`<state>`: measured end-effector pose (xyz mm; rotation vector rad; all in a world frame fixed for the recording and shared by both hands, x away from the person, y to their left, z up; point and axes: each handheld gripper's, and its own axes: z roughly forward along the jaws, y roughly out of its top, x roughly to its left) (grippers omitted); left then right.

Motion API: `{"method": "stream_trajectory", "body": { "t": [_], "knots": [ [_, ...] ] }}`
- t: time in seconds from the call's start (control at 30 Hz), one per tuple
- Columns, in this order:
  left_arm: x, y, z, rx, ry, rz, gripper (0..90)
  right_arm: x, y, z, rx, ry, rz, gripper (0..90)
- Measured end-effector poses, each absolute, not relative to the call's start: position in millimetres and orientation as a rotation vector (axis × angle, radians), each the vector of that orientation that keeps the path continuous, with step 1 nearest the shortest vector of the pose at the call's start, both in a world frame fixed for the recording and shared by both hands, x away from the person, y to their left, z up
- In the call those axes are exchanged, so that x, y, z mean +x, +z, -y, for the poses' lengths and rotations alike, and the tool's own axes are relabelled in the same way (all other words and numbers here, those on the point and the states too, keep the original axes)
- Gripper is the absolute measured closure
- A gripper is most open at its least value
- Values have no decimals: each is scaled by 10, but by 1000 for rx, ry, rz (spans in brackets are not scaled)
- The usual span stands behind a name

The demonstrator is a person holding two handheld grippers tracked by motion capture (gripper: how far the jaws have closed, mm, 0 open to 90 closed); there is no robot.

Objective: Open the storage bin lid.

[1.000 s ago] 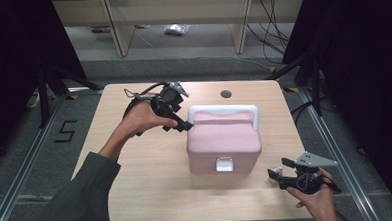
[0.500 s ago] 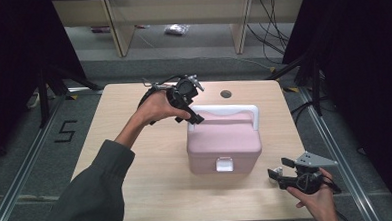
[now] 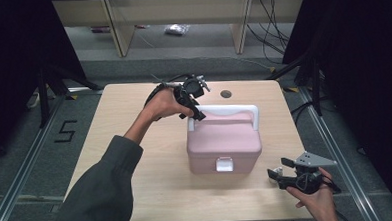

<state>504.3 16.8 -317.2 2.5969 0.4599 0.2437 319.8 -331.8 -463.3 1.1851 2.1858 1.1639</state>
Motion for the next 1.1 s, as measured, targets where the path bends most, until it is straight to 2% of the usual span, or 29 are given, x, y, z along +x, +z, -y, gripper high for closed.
{"method": "stream_trajectory", "body": {
  "t": [0.2,0.57,0.8,0.93,1.0,1.03,1.1],
  "knots": [
    [5023,-3154,-141,2619,284,-439,663,3198,-4629,3319,1189,1175,-2184,304],
    [4941,-3078,-130,2645,339,-367,678,3201,-4616,3333,1180,1180,-2177,308],
    [4915,-2998,-151,2628,353,-362,681,3196,-4570,3355,1177,1233,-2152,344],
    [4940,-2951,-151,2619,361,-375,680,3176,-4508,3341,1189,1256,-2149,402],
    [4947,-2926,-151,2613,362,-385,679,3196,-4431,3352,1110,1266,-2145,471],
    [4952,-2912,-151,2613,366,-389,679,3196,-4431,3352,1110,1266,-2145,471],
    [4961,-2882,-151,2611,368,-393,678,3195,-4373,3336,1071,1275,-2142,526]
  ]
}}
